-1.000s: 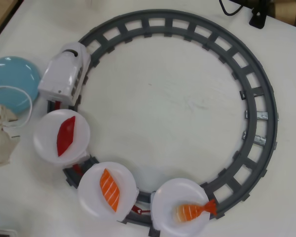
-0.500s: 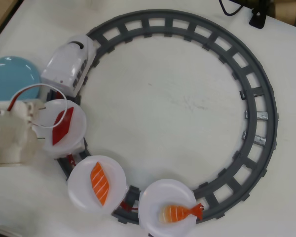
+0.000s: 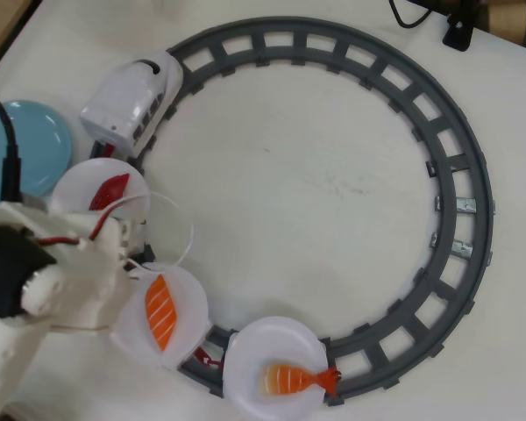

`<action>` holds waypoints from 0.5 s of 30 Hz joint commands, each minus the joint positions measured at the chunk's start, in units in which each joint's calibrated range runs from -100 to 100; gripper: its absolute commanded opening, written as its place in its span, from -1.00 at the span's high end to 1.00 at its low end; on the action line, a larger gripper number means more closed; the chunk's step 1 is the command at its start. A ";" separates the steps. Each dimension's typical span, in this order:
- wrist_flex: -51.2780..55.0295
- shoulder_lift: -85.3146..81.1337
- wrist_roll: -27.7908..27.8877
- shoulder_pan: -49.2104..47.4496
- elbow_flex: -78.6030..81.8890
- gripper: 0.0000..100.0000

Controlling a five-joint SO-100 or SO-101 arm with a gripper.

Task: Pick up the sushi from the Shinkansen and put it on the blue dish

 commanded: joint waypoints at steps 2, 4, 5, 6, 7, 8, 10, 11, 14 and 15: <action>1.00 -0.08 3.34 5.59 1.02 0.51; 1.00 -0.08 4.02 7.09 1.20 0.51; 1.00 0.00 4.07 7.53 1.20 0.51; 1.00 0.00 4.18 7.79 1.20 0.51; 1.00 0.00 4.18 7.79 1.20 0.51; 1.00 -0.08 4.12 7.88 1.20 0.51; 1.00 0.00 4.07 8.94 1.20 0.51; 1.00 0.00 4.07 9.38 1.29 0.51; 1.00 -0.08 4.12 11.05 3.10 0.51; 1.00 -0.08 3.97 11.58 3.82 0.51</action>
